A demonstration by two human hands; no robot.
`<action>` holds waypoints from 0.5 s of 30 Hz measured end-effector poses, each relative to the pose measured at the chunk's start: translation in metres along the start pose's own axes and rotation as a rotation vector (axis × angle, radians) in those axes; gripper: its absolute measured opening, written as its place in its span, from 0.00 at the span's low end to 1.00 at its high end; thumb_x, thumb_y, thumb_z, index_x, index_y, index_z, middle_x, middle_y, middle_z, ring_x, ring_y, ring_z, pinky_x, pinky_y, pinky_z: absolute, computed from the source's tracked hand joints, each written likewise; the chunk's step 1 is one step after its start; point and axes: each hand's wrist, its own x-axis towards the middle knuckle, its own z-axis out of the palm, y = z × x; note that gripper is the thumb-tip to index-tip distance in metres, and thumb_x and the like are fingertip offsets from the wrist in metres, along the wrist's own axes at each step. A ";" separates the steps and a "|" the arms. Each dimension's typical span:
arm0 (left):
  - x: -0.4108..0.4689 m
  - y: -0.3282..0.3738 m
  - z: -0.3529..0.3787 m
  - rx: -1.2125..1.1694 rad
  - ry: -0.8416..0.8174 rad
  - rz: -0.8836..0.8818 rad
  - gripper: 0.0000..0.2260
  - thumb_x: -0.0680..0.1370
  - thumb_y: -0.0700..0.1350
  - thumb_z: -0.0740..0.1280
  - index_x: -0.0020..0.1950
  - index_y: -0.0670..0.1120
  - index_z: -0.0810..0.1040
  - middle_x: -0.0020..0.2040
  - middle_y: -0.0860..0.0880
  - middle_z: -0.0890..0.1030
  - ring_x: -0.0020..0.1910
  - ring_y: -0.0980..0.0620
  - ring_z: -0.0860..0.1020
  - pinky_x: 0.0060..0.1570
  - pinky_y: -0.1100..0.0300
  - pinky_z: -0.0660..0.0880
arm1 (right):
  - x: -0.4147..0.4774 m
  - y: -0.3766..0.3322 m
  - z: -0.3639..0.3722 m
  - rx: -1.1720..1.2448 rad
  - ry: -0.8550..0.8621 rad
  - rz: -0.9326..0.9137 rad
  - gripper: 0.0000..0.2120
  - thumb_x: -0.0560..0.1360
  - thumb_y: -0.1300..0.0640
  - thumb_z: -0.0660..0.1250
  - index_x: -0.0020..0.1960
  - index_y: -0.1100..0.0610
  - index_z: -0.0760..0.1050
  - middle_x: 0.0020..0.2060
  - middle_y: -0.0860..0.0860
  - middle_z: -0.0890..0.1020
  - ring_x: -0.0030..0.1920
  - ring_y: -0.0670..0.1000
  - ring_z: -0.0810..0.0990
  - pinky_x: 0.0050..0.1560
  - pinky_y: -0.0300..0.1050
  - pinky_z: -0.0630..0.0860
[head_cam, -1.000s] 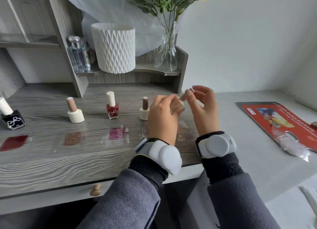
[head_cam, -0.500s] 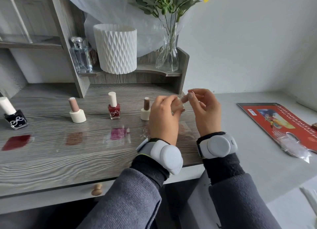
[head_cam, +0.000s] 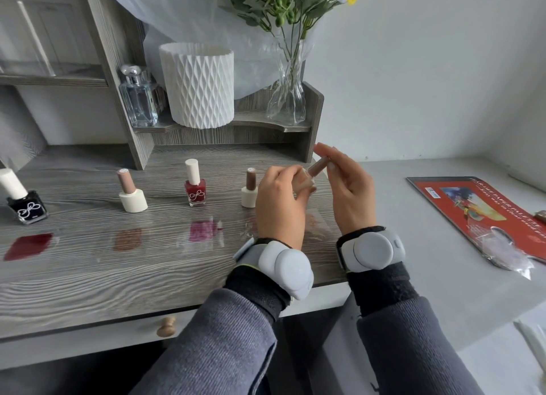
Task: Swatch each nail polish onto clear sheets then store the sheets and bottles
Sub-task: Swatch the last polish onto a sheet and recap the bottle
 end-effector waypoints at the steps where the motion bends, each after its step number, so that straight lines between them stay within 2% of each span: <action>1: 0.000 0.000 0.000 0.001 -0.001 0.000 0.17 0.73 0.43 0.73 0.61 0.43 0.78 0.54 0.47 0.77 0.53 0.50 0.76 0.52 0.67 0.66 | 0.000 0.000 0.000 -0.013 0.005 -0.004 0.14 0.80 0.68 0.59 0.58 0.57 0.79 0.48 0.45 0.85 0.61 0.50 0.79 0.67 0.48 0.71; 3: 0.000 0.000 0.000 0.006 -0.006 -0.003 0.17 0.73 0.42 0.73 0.61 0.43 0.78 0.55 0.47 0.77 0.54 0.50 0.76 0.51 0.67 0.66 | 0.000 -0.004 -0.001 -0.036 0.018 -0.022 0.14 0.79 0.68 0.60 0.55 0.54 0.80 0.44 0.36 0.84 0.58 0.45 0.80 0.67 0.48 0.72; 4: 0.000 0.000 -0.001 0.010 -0.007 -0.005 0.17 0.73 0.42 0.72 0.62 0.43 0.78 0.55 0.48 0.77 0.54 0.50 0.76 0.51 0.68 0.65 | 0.000 -0.006 0.000 -0.040 0.023 -0.025 0.14 0.79 0.68 0.61 0.54 0.53 0.80 0.42 0.35 0.84 0.56 0.44 0.81 0.66 0.48 0.72; 8: 0.000 0.000 0.000 0.020 -0.007 -0.003 0.16 0.73 0.42 0.72 0.61 0.44 0.78 0.55 0.48 0.77 0.54 0.51 0.75 0.50 0.69 0.64 | -0.002 -0.009 -0.002 -0.029 0.050 0.007 0.07 0.78 0.64 0.65 0.51 0.57 0.81 0.40 0.44 0.85 0.51 0.44 0.83 0.57 0.38 0.75; 10: 0.000 0.000 0.000 0.025 -0.009 0.003 0.16 0.73 0.41 0.72 0.60 0.44 0.78 0.54 0.48 0.77 0.53 0.51 0.75 0.50 0.69 0.64 | -0.002 -0.010 -0.004 -0.056 0.069 0.026 0.03 0.77 0.60 0.67 0.48 0.57 0.80 0.39 0.46 0.84 0.47 0.40 0.81 0.54 0.32 0.73; 12: 0.000 0.001 0.000 0.019 -0.010 0.014 0.15 0.73 0.41 0.73 0.59 0.45 0.79 0.54 0.48 0.77 0.53 0.50 0.76 0.50 0.67 0.65 | -0.001 -0.010 -0.004 -0.087 0.093 0.065 0.05 0.76 0.55 0.70 0.43 0.55 0.76 0.37 0.45 0.84 0.43 0.37 0.79 0.50 0.27 0.69; 13: 0.000 0.001 0.000 0.015 -0.011 0.022 0.15 0.73 0.41 0.73 0.59 0.45 0.79 0.54 0.48 0.77 0.53 0.49 0.76 0.50 0.66 0.66 | -0.001 -0.010 -0.003 -0.090 0.103 0.086 0.07 0.75 0.53 0.71 0.43 0.55 0.74 0.36 0.44 0.83 0.42 0.38 0.79 0.51 0.30 0.70; 15: 0.000 0.002 0.001 0.014 -0.012 0.033 0.15 0.73 0.41 0.73 0.59 0.45 0.79 0.53 0.49 0.77 0.53 0.49 0.76 0.49 0.64 0.67 | -0.001 -0.009 -0.002 -0.081 0.122 0.116 0.10 0.75 0.51 0.71 0.44 0.53 0.71 0.36 0.40 0.82 0.42 0.40 0.79 0.55 0.44 0.73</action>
